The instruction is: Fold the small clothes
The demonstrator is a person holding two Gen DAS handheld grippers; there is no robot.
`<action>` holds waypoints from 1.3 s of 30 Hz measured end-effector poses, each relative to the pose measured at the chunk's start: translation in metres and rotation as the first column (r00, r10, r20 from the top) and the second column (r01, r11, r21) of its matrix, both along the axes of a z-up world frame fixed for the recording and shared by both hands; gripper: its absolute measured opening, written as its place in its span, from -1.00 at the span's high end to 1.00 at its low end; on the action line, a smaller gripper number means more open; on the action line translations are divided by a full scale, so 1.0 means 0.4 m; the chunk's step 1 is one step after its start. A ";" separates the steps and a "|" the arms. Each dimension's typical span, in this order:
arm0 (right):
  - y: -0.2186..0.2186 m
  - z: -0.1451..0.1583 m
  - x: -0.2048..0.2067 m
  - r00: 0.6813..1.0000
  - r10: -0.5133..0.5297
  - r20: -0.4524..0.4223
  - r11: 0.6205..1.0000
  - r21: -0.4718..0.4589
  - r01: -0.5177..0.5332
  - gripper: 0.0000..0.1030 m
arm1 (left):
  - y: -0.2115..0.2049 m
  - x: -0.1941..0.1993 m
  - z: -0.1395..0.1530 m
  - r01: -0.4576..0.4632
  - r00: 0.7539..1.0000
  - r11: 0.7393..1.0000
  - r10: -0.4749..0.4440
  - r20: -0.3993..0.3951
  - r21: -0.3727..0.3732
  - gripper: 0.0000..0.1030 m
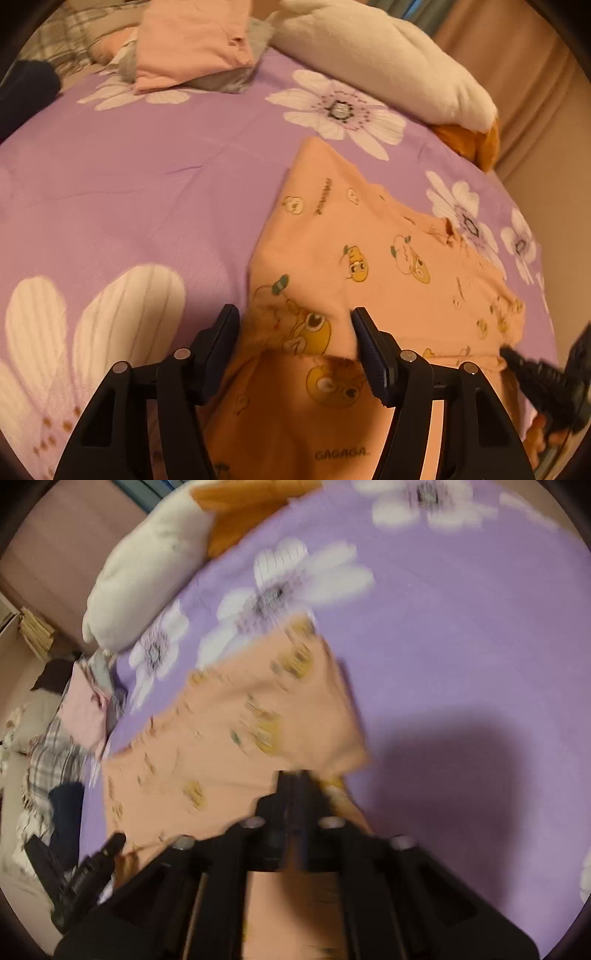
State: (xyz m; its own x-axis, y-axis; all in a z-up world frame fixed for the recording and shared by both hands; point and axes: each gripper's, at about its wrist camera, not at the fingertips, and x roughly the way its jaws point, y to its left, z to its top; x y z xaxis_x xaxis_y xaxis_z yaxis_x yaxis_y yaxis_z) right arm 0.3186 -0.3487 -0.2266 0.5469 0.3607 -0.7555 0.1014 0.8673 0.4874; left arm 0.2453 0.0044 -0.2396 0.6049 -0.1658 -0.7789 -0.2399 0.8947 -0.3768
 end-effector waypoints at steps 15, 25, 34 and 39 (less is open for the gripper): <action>-0.053 0.099 -0.142 0.999 -0.054 -0.007 0.988 0.142 0.054 0.66 | 0.036 -0.128 0.044 0.009 0.997 0.996 -0.016 -0.080 -0.088 -0.26; -0.122 0.026 -0.482 0.985 0.130 -0.113 0.965 0.243 -0.100 -0.59 | 0.207 -0.384 0.018 0.122 0.984 0.885 -0.166 -0.060 -0.450 -0.85; -0.178 -0.028 -0.702 1.000 0.000 -0.029 0.878 0.479 0.013 -0.54 | 0.206 -0.569 -0.074 0.194 0.966 0.711 -0.257 0.008 -0.676 -0.85; -0.107 -0.015 -0.709 0.997 0.062 -0.051 0.875 0.484 -0.029 -0.57 | 0.116 -0.569 -0.062 0.262 0.953 0.701 -0.295 0.064 -0.663 -0.85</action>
